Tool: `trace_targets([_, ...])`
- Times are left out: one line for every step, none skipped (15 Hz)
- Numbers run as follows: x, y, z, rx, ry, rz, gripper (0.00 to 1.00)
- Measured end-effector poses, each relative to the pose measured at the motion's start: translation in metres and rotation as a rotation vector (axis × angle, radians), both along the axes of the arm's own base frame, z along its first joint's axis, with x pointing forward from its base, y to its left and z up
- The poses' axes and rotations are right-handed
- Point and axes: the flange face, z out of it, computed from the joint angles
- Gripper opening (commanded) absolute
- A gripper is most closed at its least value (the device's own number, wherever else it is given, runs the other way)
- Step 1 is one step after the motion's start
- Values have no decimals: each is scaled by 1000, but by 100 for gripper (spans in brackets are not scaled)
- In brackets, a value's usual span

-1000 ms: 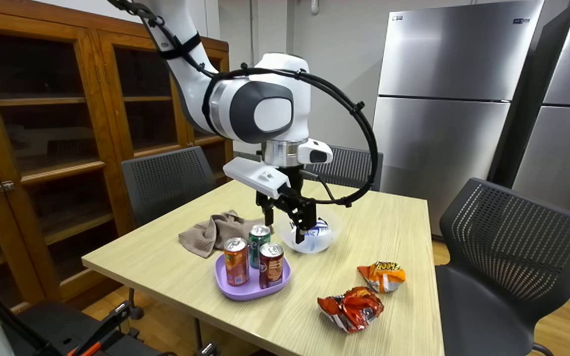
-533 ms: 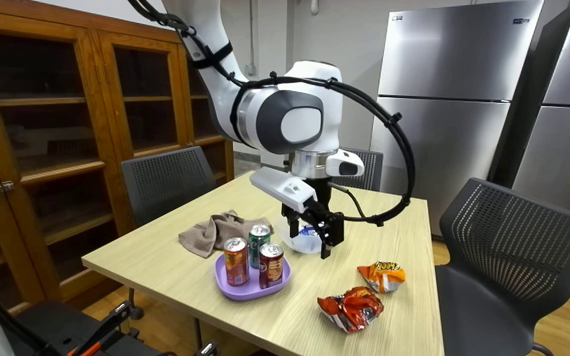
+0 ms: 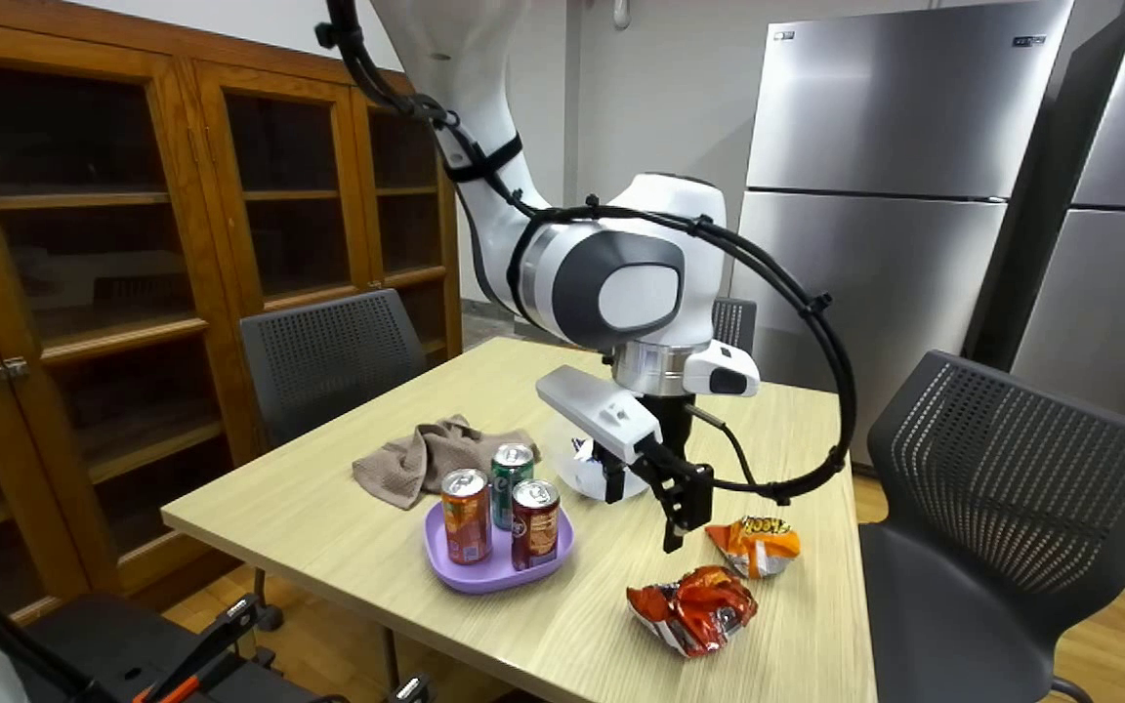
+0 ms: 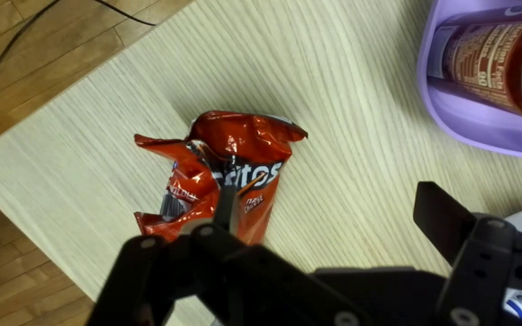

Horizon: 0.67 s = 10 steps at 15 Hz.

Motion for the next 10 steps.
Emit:
trace_targets([2,-4,-6,5,5,-12,100])
trace_targets([3,-8,-13,11,9,-23,100])
trace_targets([5,-11,-19,17,12,-33,100])
trace_targets([7,-14,-24,23,13,-41,100])
trace_targets([9,-18,-29,28,15,-49,100])
trace_targets([10,-21,-34,31,16,-56,100])
trace_targets([12,-24,-37,33,17,-62,100])
trace_targets([13,-27,-41,35,18,-67,100])
trace_targets([15,-30,-43,35,19,-71,100])
trace_targets([16,-33,-46,34,20,-73,100])
